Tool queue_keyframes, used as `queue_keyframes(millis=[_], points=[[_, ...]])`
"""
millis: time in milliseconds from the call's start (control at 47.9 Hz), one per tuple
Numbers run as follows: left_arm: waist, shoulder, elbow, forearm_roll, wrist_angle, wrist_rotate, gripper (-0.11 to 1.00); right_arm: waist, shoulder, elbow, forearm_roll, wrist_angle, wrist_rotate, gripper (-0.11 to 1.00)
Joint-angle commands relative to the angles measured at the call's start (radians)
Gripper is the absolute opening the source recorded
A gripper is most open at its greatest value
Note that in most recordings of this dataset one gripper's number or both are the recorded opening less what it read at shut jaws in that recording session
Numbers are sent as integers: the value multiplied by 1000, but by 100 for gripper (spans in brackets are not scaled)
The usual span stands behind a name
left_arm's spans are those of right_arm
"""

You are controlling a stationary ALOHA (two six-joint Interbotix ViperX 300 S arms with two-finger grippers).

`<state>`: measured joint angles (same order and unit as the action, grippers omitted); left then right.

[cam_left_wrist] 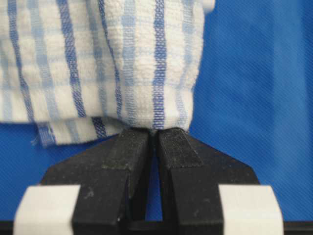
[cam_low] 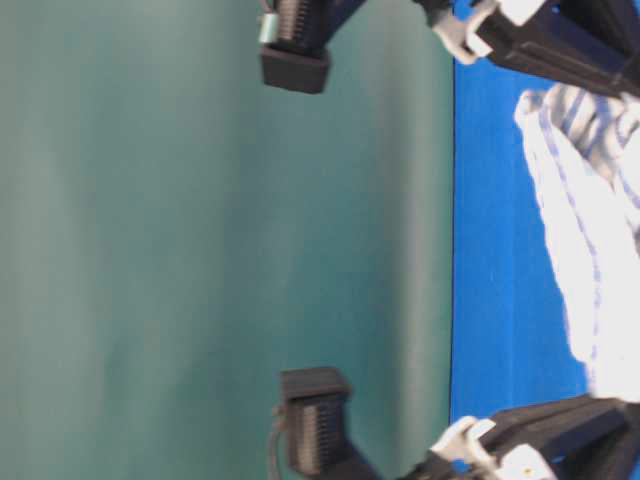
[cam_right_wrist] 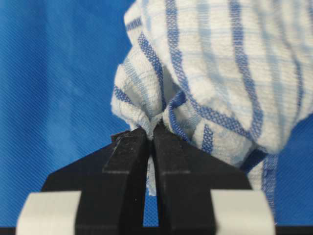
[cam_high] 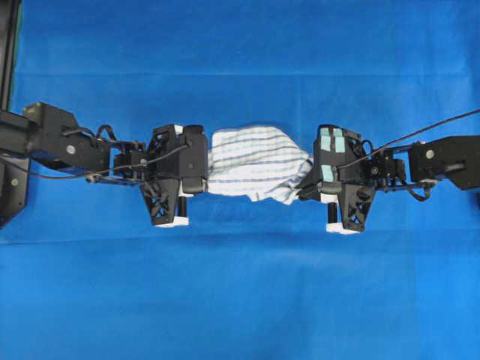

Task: Lift the towel with both arms.
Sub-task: 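Lift the towel with both grippers, pulling ends apart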

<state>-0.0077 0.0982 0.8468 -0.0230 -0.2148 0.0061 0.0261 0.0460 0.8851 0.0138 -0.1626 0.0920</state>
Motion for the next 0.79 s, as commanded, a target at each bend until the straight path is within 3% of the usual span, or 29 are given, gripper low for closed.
queue_keyframes(millis=[0, 313, 772], points=[[-2, -87, -25, -2, 40, -6, 1, -3, -63, -25, -2, 23, -3, 4], [2, -387, -51, -2, 221, -6, 1, -3, -330, -98, -34, 262, -23, 4], [44, -655, -160, -2, 367, 5, 1, -3, -577, -242, -179, 434, -35, 4]])
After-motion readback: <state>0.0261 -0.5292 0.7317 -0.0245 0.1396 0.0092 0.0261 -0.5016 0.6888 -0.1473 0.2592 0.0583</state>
